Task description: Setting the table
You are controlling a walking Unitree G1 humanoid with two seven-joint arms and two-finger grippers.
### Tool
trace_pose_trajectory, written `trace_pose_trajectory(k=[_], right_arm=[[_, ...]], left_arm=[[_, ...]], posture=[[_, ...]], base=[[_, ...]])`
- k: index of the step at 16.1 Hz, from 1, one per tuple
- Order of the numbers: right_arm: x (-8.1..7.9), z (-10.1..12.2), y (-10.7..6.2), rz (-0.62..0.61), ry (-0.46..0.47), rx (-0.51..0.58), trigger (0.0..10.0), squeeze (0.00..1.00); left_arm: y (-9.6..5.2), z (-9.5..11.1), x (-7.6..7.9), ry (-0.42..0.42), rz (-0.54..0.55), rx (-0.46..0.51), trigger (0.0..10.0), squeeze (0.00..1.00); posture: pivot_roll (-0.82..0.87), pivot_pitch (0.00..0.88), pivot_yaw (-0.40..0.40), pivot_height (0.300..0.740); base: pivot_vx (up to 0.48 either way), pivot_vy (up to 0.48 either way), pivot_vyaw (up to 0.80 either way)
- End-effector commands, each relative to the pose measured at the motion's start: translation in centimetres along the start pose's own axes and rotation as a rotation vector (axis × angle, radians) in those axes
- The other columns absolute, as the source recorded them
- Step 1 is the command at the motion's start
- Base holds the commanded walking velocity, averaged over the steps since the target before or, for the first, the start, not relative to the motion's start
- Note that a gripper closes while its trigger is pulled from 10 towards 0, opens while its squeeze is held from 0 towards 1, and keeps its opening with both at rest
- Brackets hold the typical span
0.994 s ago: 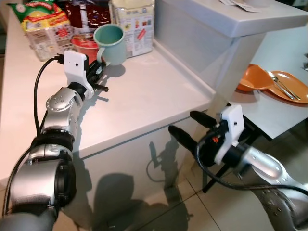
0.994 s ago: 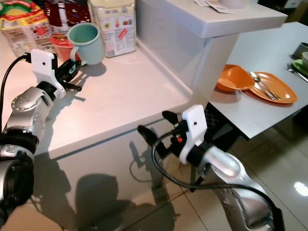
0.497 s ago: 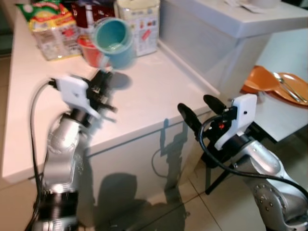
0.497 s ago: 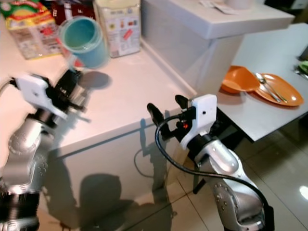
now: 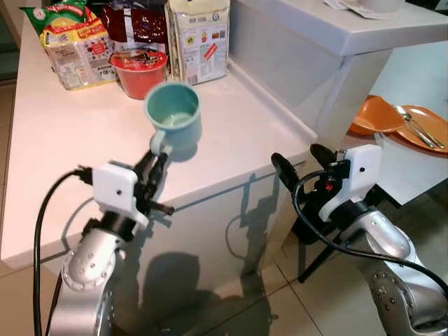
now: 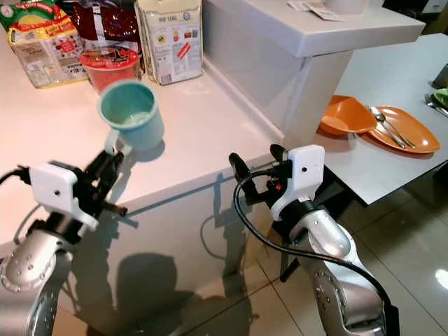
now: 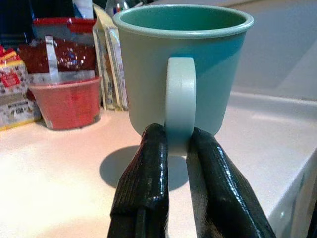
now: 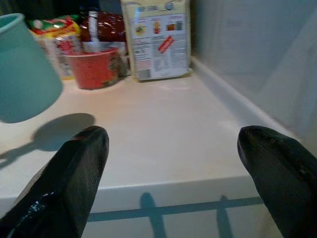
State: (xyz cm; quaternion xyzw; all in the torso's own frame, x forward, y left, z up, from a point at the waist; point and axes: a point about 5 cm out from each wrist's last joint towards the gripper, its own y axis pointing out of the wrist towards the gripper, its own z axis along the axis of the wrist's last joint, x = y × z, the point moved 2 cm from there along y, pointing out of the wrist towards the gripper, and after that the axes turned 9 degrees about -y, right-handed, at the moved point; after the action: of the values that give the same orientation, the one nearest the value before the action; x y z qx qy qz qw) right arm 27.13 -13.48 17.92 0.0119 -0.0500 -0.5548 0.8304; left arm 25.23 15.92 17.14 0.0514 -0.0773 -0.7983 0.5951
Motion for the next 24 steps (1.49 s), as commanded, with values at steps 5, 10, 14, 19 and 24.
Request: trace_pose_trajectory(k=[5, 10, 14, 19, 24], right_arm=[[0.3, -0.8, 0.4, -0.039, -0.052, -0.018, 10.0, 0.00], [1.2, -1.0, 0.2, -0.075, -0.097, -0.031, 10.0, 0.00], [1.7, -1.0, 0.2, -0.110, -0.106, -0.032, 10.0, 0.00], [2.7, -1.5, 0.1, -0.160, -0.124, -0.050, 10.0, 0.00], [3.5, -1.5, 0.3, -0.181, -0.173, -0.076, 10.0, 0.00]], left_arm=[[0.5, 0.4, 1.2, 0.013, 0.015, -0.035, 10.0, 0.00], [2.1, 0.1, 1.7, 0.055, 0.002, -0.069, 10.0, 0.00], [2.8, 0.4, 1.8, 0.036, -0.004, -0.071, 10.0, 0.00], [3.9, 0.2, 2.0, 0.066, -0.009, -0.083, 10.0, 0.00], [4.9, -0.6, 1.3, 0.078, 0.053, -0.106, 10.0, 0.00]], posture=[[0.05, 0.000, -0.055, 0.740], [0.03, 0.000, -0.047, 0.740], [0.01, 0.000, -0.035, 0.740], [0.02, 0.000, -0.036, 0.740], [0.02, 0.000, -0.042, 0.740]], base=[[0.000, -0.451, 0.00], [0.000, -0.454, 0.00], [0.000, -0.437, 0.60], [0.000, -0.435, 0.74], [0.000, -0.430, 0.00]])
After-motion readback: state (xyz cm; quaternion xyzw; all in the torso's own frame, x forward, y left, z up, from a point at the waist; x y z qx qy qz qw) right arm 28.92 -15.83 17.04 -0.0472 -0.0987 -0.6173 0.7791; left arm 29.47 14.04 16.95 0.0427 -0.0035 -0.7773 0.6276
